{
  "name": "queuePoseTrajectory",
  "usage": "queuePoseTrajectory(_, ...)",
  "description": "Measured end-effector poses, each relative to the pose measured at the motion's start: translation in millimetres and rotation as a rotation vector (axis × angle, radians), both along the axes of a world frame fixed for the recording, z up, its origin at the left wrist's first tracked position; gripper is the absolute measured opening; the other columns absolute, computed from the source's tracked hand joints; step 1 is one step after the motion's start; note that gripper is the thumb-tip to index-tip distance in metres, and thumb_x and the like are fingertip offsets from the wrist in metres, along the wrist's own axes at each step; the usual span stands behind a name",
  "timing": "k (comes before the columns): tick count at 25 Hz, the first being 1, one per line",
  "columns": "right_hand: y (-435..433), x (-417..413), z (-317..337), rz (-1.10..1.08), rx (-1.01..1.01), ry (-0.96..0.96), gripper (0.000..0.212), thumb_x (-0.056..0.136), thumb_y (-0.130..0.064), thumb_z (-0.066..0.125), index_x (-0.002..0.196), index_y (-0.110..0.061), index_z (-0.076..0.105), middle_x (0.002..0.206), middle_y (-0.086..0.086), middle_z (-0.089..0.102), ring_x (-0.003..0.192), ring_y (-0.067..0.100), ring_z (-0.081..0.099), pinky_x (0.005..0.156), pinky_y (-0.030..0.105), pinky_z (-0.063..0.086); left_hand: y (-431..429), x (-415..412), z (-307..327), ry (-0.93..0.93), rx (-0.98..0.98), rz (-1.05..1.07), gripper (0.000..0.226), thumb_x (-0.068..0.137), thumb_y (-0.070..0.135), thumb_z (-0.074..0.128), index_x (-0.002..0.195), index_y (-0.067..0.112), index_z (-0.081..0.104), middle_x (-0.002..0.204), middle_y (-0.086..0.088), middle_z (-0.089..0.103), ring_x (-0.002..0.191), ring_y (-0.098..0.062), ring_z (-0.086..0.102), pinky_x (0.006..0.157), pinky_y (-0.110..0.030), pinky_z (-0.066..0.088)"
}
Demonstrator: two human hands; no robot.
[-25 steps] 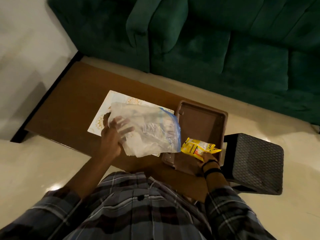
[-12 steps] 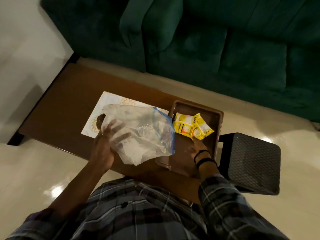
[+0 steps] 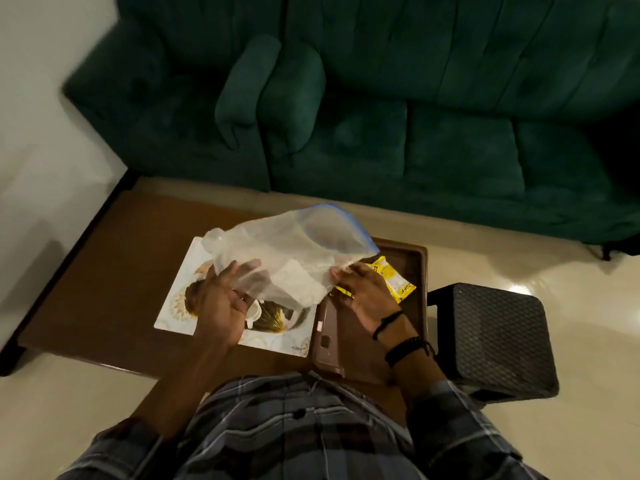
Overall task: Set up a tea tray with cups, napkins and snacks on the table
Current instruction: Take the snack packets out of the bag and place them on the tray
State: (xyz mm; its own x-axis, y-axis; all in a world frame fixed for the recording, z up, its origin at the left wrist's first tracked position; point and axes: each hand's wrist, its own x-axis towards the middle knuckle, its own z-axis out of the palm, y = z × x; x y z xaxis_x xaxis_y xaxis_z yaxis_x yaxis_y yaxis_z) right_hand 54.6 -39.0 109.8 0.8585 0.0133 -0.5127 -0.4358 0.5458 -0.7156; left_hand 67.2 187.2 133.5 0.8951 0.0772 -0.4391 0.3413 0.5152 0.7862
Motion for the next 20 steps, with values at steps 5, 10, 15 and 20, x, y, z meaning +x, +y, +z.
queuePoseTrajectory(5, -13, 8, 17, 0.014, 0.057, -0.204, 0.03, 0.08, -0.001, 0.059, 0.104, -0.016, 0.068, 0.101, 0.002, 0.073, 0.092, 0.017, 0.07, 0.076, 0.034, 0.059, 15, 9, -6, 0.009, -0.113, 0.055, 0.023, 0.097, 0.021, 0.045, 0.096, 0.008, 0.063, 0.096, -0.01, 0.074, 0.093, -0.026, 0.073, 0.071, -0.036, 0.061)
queuePoseTrajectory(10, -19, 17, 27, -0.018, 0.19, -0.3, 0.01, 0.089, -0.013, 0.05, 0.087, -0.008, 0.058, 0.083, 0.008, 0.062, 0.078, 0.019, 0.064, 0.078, 0.04, 0.058, 47, 25, -5, 0.16, -0.312, -0.062, 0.065, 0.085, 0.061, 0.05, 0.115, 0.005, 0.063, 0.113, -0.013, 0.07, 0.1, -0.026, 0.07, 0.076, -0.038, 0.061)
queuePoseTrajectory(15, -20, 22, 33, -0.001, 0.064, -0.244, 0.019, 0.084, -0.015, 0.063, 0.101, -0.009, 0.07, 0.089, 0.002, 0.07, 0.079, 0.011, 0.066, 0.071, 0.034, 0.061, 52, 49, 4, 0.271, 0.109, -0.534, 0.073, 0.067, 0.069, 0.065, 0.112, 0.012, 0.068, 0.111, -0.012, 0.072, 0.106, -0.031, 0.067, 0.077, -0.041, 0.058)
queuePoseTrajectory(20, -26, 15, 39, 0.096, -0.171, -0.248, 0.022, 0.081, -0.02, 0.065, 0.099, -0.011, 0.073, 0.094, 0.001, 0.073, 0.089, 0.016, 0.066, 0.082, 0.031, 0.057, 44, 56, 11, 0.14, 0.412, -0.663, 0.019, 0.086, 0.03, 0.066, 0.096, 0.018, 0.076, 0.094, -0.004, 0.077, 0.092, -0.022, 0.07, 0.072, -0.027, 0.058)
